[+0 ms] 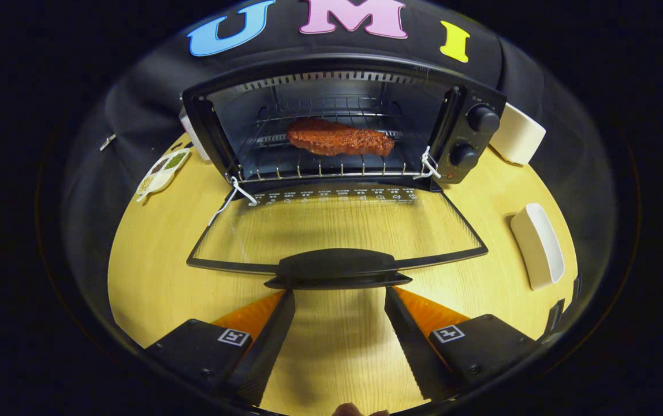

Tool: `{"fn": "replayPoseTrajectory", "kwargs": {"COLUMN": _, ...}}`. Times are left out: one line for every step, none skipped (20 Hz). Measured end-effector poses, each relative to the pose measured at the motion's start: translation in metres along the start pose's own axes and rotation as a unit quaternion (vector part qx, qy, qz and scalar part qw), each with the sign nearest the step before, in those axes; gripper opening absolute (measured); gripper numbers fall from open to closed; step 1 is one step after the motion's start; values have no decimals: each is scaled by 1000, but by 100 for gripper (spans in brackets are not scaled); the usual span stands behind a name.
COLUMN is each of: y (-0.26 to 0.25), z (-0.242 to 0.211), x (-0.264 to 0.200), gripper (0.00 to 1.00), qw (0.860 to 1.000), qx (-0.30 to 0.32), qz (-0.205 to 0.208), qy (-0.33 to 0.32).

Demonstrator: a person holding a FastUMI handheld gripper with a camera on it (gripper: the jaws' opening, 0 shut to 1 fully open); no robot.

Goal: Open the toaster oven, put the food inside, and close the toaster oven door.

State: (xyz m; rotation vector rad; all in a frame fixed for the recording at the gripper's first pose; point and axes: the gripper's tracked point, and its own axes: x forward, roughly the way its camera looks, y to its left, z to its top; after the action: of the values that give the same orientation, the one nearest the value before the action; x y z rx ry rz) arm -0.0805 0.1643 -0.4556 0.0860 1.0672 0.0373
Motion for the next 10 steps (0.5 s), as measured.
{"fn": "replayPoseTrajectory", "kwargs": {"y": 0, "z": 7, "x": -5, "gripper": 98, "qw": 1000, "qx": -1, "qz": 1, "qy": -9}}
{"fn": "replayPoseTrajectory", "kwargs": {"y": 0, "z": 16, "x": -9, "gripper": 98, "qw": 1000, "qx": 0, "qz": 4, "qy": -17}}
{"fn": "replayPoseTrajectory", "kwargs": {"y": -1, "z": 19, "x": -7, "gripper": 98, "qw": 1000, "qx": 2, "qz": 6, "qy": -25}}
{"fn": "replayPoseTrajectory", "kwargs": {"y": -1, "z": 24, "x": -12, "gripper": 98, "qw": 999, "qx": 3, "qz": 10, "qy": -32}}
{"fn": "replayPoseTrajectory", "kwargs": {"y": -1, "z": 30, "x": -15, "gripper": 99, "qw": 999, "qx": 3, "qz": 13, "qy": -41}}
{"fn": "replayPoseTrajectory", "kwargs": {"y": -2, "z": 39, "x": -19, "gripper": 98, "qw": 999, "qx": -1, "qz": 15, "qy": -52}}
{"fn": "replayPoseTrajectory", "kwargs": {"y": -3, "z": 48, "x": -21, "gripper": 99, "qw": 998, "qx": -6, "qz": 16, "qy": -61}}
{"fn": "replayPoseTrajectory", "kwargs": {"y": -4, "z": 57, "x": -23, "gripper": 99, "qw": 997, "qx": -8, "qz": 18, "qy": -71}}
{"fn": "replayPoseTrajectory", "kwargs": {"y": -3, "z": 66, "x": -25, "gripper": 99, "qw": 996, "qx": -10, "qz": 20, "qy": -81}}
{"fn": "replayPoseTrajectory", "kwargs": {"y": -3, "z": 74, "x": -27, "gripper": 99, "qw": 996, "qx": -15, "qz": 20, "qy": -88}}
